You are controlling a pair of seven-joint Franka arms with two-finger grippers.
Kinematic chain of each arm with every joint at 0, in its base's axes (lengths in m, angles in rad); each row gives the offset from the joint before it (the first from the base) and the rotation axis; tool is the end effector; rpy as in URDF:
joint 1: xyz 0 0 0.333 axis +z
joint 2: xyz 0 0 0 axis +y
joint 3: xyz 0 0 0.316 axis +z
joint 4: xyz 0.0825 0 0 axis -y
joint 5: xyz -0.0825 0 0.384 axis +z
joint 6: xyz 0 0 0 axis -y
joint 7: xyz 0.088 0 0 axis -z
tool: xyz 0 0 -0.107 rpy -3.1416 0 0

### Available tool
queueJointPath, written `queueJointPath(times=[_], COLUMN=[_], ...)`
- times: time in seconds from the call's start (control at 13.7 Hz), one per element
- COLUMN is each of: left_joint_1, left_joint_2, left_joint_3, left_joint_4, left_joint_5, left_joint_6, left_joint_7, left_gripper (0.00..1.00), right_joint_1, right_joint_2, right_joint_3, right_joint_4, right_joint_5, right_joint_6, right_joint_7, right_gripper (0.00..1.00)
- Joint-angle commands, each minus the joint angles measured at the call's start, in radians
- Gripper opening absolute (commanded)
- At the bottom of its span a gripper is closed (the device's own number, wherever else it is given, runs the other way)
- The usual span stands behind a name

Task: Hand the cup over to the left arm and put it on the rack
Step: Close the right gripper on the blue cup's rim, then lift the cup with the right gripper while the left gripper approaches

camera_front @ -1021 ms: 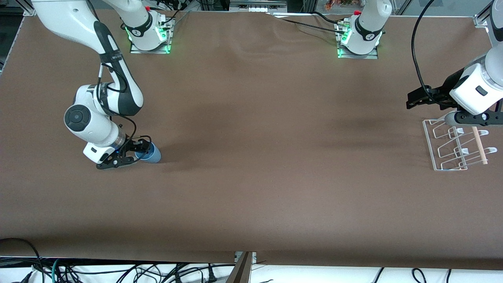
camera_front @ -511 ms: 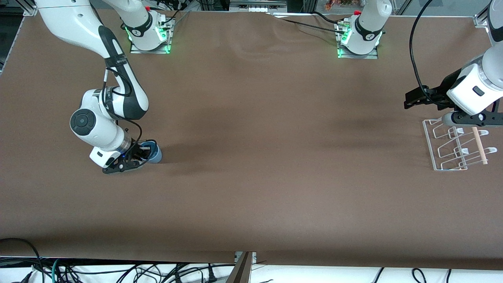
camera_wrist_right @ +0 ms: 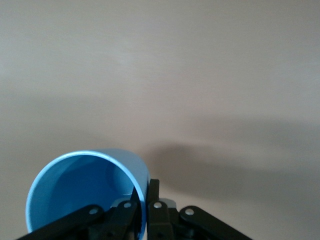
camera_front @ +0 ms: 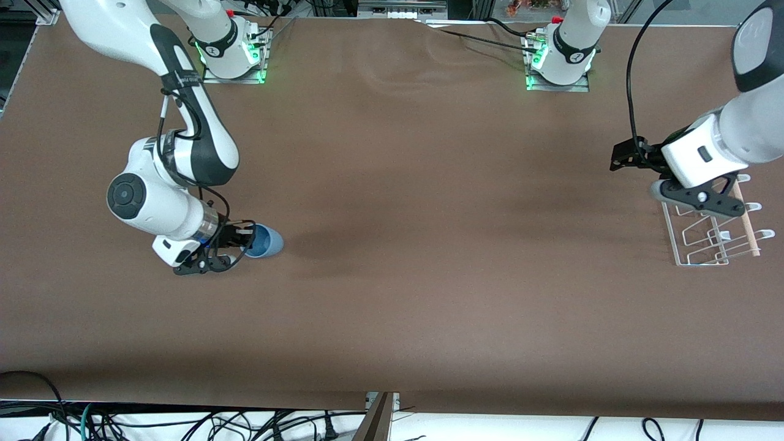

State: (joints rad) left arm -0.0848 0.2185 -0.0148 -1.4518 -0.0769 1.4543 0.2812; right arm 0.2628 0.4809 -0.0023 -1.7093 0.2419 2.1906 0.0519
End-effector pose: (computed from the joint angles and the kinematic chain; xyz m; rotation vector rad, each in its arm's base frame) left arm 0.5986 -0.0679 0.5446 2.9710 -0.5736 -0.3156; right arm 0.6437 0.1807 0.3131 -2.9462 -0.1001 0.0444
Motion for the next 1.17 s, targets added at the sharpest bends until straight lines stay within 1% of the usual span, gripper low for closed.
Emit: queueJointPath(times=[0.0,0.15,0.22,0.44,0.58,0.73,0.8,0.88,0.95,1.02,1.09], left_joint_1=[-0.007,0.022,0.028,0.016,0.013,0.02,0.02,0.02,0.02,0.017,0.014], left_joint_2=[0.027,0.073,0.082,0.094,0.125,0.143,0.145,0.147,0.154,0.156,0.157], left_joint_3=[0.004,0.012,0.012,0.007,0.006,0.007,0.007,0.007,0.007,0.007,0.007], left_joint_4=[0.031,0.031,0.03,0.013,-0.011,-0.097,-0.149,-0.192,-0.223,-0.248,-0.266], left_joint_5=[-0.071,-0.248,-0.291,-0.314,-0.339,-0.449,-0.504,-0.553,-0.599,-0.636,-0.646], left_joint_6=[-0.003,0.001,0.007,0.061,0.089,0.157,0.197,0.234,0.263,0.283,0.3], left_joint_7=[0.221,0.417,0.494,0.681,0.867,1.058,1.146,1.211,1.274,1.326,1.361], left_gripper=[1.0,1.0,1.0,1.0,1.0,1.0,1.0,1.0,1.0,1.0,1.0], right_joint_1=[0.032,0.079,0.116,0.228,0.263,0.299,0.318,0.337,0.348,0.36,0.374], right_joint_2=[0.013,0.015,0.022,0.045,0.051,0.051,0.053,0.062,0.065,0.065,0.065], right_joint_3=[0.062,0.117,0.125,0.127,0.127,0.128,0.128,0.128,0.128,0.128,0.128], right_joint_4=[0.056,0.057,0.071,0.129,0.166,0.188,0.201,0.21,0.215,0.218,0.221], right_joint_5=[0.048,0.082,0.106,0.232,0.264,0.296,0.33,0.383,0.419,0.43,0.433], right_joint_6=[-0.04,-0.026,-0.011,0.014,0.021,0.024,0.041,0.069,0.101,0.121,0.123], right_joint_7=[0.2,0.365,0.455,0.647,0.78,0.885,0.92,0.954,0.979,0.997,1.037], right_gripper=[0.0,0.0,0.0,0.0,0.0,0.0,0.0,0.0,0.0,0.0,0.0])
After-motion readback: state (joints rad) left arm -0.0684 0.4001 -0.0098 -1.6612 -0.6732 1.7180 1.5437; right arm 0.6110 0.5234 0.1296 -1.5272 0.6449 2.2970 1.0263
